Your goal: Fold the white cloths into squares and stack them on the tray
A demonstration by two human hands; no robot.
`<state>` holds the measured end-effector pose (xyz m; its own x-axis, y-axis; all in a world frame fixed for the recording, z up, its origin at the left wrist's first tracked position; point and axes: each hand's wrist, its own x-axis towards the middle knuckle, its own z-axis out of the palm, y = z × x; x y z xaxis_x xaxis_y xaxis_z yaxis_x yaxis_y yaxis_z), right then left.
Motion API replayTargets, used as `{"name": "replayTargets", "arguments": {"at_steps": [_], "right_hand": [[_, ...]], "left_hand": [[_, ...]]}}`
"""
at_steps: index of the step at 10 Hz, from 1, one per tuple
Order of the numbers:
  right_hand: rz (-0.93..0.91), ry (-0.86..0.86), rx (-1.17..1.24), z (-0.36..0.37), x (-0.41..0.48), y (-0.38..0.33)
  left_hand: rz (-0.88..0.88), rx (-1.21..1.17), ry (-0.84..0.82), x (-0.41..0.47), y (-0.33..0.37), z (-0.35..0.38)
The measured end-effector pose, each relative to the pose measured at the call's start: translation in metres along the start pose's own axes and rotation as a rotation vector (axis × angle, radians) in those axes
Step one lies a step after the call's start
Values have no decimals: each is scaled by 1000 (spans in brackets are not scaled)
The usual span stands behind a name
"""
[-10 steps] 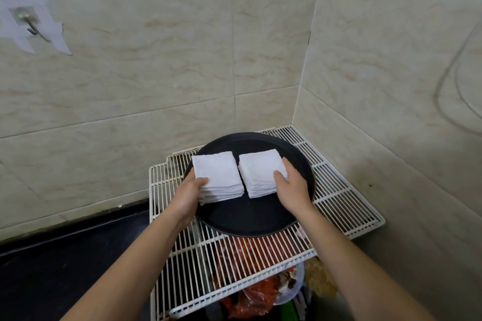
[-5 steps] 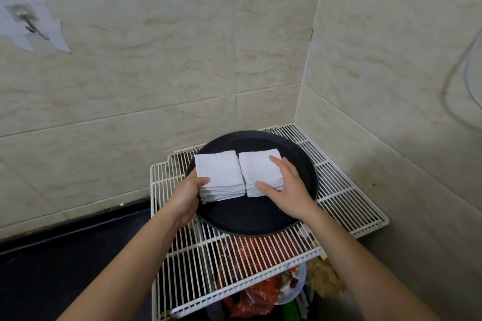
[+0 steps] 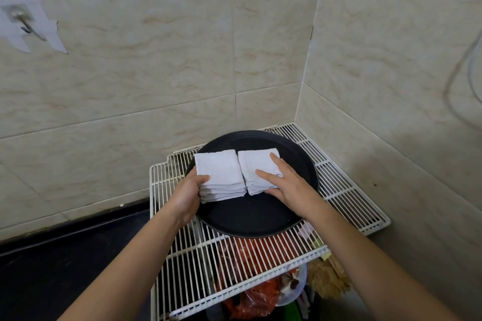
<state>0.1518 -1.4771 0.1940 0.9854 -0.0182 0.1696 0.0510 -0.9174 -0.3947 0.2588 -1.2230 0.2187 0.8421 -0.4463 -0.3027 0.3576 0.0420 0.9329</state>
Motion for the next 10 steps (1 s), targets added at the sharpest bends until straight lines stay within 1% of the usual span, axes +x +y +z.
{"name": "replayTargets", "arguments": {"at_steps": [1, 2, 3, 4, 5, 6, 7, 8, 9, 10], "right_hand": [[9, -16, -2, -1, 6, 2], [46, -96, -104, -9, 3, -5], [57, -27, -325, -19, -3, -25], [17, 52, -355, -20, 3, -51], [58, -103, -303, -3, 9, -55], [92, -151, -299, 9, 8, -47], [72, -142, -319, 12, 8, -47], [56, -176, -333, 9, 3, -51], [28, -171, -321, -3, -1, -51], [26, -10, -237, -39, -3, -59]], "left_hand": [[-2, -6, 13, 5, 3, 3], [-6, -2, 20, 5, 3, 3], [3, -2, 17, 3, 2, 2], [20, 0, 23, 3, 3, 3], [17, 2, 25, 2, 2, 5], [20, 23, 21, 3, -2, 5], [9, 16, 21, 3, -3, 3], [3, 26, 26, -1, -2, 1], [11, 32, 10, -11, 4, 4], [116, 220, 200, -39, 9, 13]]}}
